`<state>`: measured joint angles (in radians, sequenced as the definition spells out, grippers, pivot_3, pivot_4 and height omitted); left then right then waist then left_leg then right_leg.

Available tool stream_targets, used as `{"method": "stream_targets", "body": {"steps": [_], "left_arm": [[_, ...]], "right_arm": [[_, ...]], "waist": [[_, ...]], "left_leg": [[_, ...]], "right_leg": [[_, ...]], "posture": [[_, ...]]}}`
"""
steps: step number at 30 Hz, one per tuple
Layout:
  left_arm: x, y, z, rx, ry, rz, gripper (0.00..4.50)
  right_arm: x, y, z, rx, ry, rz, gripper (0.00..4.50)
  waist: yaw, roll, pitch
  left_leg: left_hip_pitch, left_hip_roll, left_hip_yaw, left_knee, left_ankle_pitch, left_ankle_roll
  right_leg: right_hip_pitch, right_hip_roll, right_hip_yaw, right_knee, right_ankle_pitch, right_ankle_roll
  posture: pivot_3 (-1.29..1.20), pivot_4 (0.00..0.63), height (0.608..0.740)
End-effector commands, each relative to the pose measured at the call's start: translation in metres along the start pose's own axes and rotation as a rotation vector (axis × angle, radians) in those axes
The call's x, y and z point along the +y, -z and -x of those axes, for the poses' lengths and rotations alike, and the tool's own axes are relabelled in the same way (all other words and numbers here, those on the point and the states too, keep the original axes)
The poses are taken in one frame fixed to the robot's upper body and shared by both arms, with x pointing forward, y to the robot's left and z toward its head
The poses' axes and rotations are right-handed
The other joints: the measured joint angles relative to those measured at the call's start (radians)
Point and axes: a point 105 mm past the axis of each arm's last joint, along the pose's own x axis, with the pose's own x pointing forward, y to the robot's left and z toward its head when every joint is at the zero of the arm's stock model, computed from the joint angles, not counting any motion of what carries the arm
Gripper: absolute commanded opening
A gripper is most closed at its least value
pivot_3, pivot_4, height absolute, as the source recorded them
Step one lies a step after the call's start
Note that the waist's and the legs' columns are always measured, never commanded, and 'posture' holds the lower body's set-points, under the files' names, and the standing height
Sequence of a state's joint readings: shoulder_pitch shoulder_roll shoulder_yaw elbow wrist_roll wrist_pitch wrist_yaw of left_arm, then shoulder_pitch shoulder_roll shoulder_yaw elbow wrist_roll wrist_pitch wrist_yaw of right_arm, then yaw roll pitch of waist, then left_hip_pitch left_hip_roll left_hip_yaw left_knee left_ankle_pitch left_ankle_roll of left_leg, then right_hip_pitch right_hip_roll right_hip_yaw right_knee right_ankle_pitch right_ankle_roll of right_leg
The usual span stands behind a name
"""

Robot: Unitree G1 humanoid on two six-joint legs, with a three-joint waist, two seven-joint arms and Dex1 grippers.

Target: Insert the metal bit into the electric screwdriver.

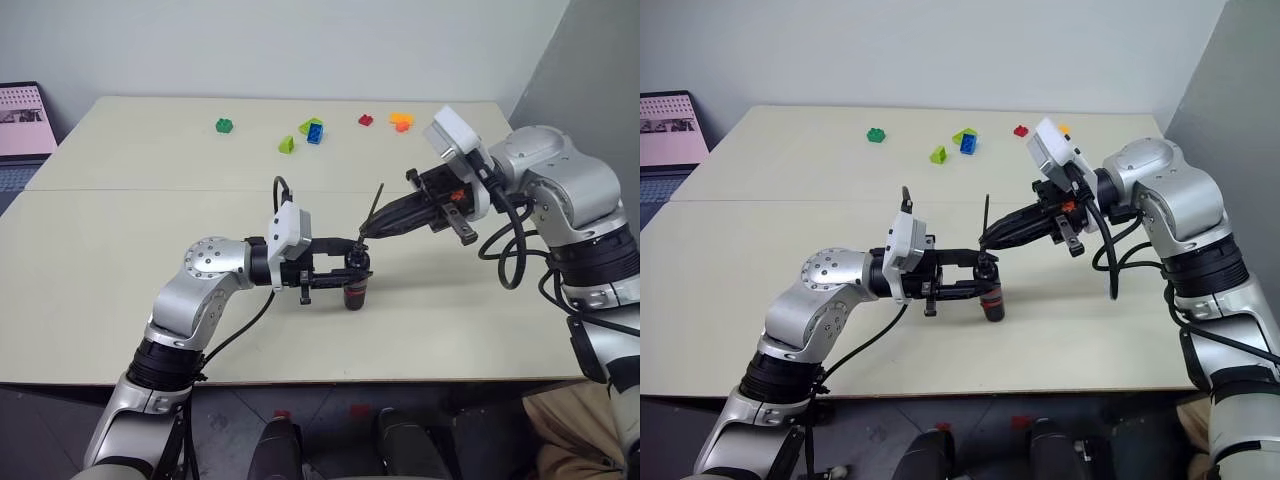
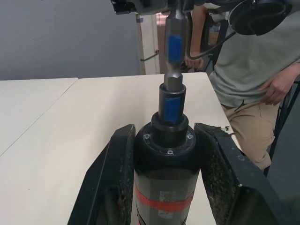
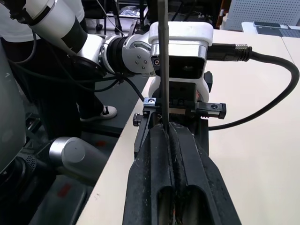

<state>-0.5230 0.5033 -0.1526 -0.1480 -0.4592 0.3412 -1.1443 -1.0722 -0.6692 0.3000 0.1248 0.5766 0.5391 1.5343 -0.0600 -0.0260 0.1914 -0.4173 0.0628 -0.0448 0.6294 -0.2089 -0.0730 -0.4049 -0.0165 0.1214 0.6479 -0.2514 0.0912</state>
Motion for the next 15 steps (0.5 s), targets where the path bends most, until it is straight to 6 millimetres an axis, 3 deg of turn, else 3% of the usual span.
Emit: {"method": "stream_targets", "body": {"steps": [1, 15], "left_arm": [[-0.0021, 0.0183, 0.0028, 0.072, -0.004, 0.052, 1.61], [-0.0027, 0.0200, 0.0027, 0.081, -0.001, 0.051, 1.61]], "right_arm": [[0.0119, -0.0083, 0.0010, 0.006, -0.095, 0.025, 0.00], [0.0093, 0.0005, -0.0075, 0.091, -0.131, 0.059, 0.00]], "waist": [[0.000, 0.000, 0.000], [0.000, 0.000, -0.001]], "left_leg": [[0.000, 0.000, 0.000, 0.000, 0.000, 0.000], [0.000, 0.000, 0.000, 0.000, 0.000, 0.000]], "right_leg": [[0.000, 0.000, 0.000, 0.000, 0.000, 0.000], [0.000, 0.000, 0.000, 0.000, -0.001, -0.001]], "posture": [[0.00, 0.150, 0.740], [0.00, 0.150, 0.740]]}}
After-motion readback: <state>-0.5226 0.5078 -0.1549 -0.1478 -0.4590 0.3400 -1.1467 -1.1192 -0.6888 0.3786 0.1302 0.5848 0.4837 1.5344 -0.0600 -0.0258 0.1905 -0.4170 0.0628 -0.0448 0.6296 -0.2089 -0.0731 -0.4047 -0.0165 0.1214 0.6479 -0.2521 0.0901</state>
